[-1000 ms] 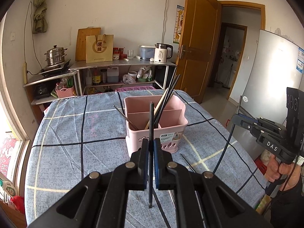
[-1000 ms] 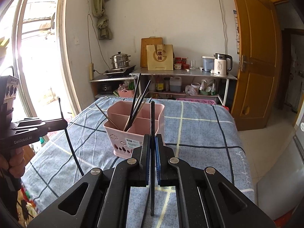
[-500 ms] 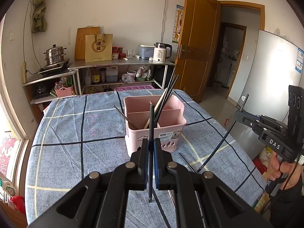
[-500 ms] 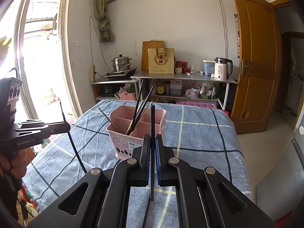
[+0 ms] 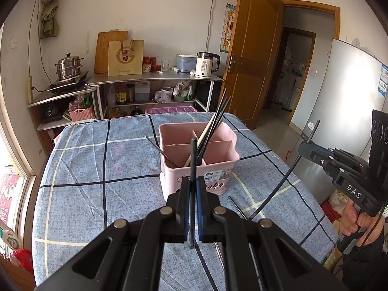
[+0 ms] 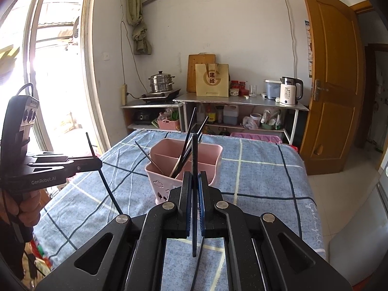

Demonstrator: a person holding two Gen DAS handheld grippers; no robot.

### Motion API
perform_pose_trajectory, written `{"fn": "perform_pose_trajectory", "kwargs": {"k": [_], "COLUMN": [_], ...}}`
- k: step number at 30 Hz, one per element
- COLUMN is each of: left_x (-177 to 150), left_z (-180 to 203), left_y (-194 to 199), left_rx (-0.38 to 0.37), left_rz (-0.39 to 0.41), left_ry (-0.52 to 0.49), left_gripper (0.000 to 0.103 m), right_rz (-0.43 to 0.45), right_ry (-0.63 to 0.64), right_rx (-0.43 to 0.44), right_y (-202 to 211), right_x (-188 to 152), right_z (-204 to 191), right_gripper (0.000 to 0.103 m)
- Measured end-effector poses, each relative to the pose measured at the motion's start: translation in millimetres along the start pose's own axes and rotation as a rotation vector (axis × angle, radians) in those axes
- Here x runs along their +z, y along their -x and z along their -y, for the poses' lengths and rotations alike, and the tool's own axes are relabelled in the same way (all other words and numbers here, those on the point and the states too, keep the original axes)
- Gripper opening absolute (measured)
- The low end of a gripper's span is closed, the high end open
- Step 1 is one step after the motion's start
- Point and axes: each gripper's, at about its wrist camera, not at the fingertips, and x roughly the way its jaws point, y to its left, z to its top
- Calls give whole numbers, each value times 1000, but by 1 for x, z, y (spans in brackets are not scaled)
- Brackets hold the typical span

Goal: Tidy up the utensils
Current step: 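Carry both held chopsticks over the pink basket and lower them in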

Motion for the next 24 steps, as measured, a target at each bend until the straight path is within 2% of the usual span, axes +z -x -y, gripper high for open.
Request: {"fn": "perform_pose_trajectory", "kwargs": {"k": [9,24], "left_x": [23,99], "left_z": [3,-3], "left_y": [2,19], "left_rx": [-14,-14], "left_rz": [12,127], "left_ry": [-15,-26], "left_gripper": [5,5], "right_rz": [24,145], "right_ry": [4,13], "right_rx": [43,108], "right_y": [-6,-18], "right_x": [15,73], "right_z": [-10,-29], "right_gripper": [5,5]}}
